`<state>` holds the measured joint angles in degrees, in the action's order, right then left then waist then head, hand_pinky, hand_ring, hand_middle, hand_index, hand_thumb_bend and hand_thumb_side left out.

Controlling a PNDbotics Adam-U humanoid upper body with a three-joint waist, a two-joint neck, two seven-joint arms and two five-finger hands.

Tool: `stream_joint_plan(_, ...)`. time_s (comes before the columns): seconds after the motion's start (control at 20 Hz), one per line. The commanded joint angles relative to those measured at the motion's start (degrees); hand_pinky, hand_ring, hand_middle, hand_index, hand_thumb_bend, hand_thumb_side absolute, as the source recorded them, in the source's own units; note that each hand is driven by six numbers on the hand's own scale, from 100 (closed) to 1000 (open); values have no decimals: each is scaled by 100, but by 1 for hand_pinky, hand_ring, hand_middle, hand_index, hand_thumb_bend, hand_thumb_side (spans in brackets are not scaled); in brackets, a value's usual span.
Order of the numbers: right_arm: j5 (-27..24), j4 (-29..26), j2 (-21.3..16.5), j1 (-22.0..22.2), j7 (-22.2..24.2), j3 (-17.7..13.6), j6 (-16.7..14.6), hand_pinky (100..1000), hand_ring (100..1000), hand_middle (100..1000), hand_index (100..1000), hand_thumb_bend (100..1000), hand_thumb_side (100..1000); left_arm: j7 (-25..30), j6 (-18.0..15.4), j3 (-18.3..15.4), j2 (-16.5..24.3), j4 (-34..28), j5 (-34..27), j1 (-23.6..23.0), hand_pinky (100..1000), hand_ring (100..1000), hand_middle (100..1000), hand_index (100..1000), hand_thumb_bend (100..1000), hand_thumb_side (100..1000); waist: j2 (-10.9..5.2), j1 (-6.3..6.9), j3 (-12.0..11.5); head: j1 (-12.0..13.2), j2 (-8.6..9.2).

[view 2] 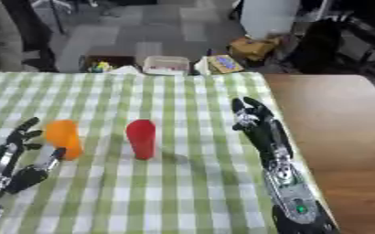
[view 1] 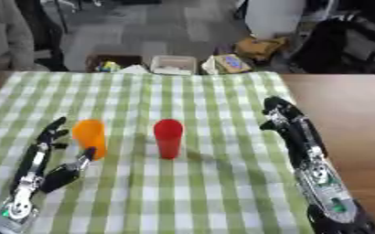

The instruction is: Pour the contents of one cup into another cup.

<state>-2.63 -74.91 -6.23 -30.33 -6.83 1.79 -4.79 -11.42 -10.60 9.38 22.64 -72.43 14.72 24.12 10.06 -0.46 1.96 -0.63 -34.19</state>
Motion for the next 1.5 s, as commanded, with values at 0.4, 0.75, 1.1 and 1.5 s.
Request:
stream_joint_plan(0.4, -3, -64, -38, -163, 38, 28, -13, 669, 492, 616, 875, 378, 606, -93, -88, 67, 168, 184, -45, 269, 744, 872, 948, 1000, 478, 413, -4, 0, 81, 31, 89)
stream_joint_plan(0.75, -6, -46, -35, -189, 57, 35, -16, 668, 491, 614, 874, 376, 606, -128, -150, 83, 183, 345, -128, 376, 736, 866, 944, 1000, 471, 415, 52, -20, 143, 49, 125)
stream_joint_plan(1.1, -19, -36, -36, -199, 68, 42, -17, 668, 491, 614, 874, 376, 606, -120, -215, 104, 244, 401, -239, 468, 731, 862, 941, 1000, 458, 414, 103, -30, 181, 87, 146)
stream_joint_plan(1.5, -29, -26, -35, -200, 84, 49, -18, 668, 491, 614, 874, 375, 606, -77, -257, 119, 252, 494, -222, 526, 729, 856, 939, 1000, 438, 417, 142, -40, 206, 178, 107)
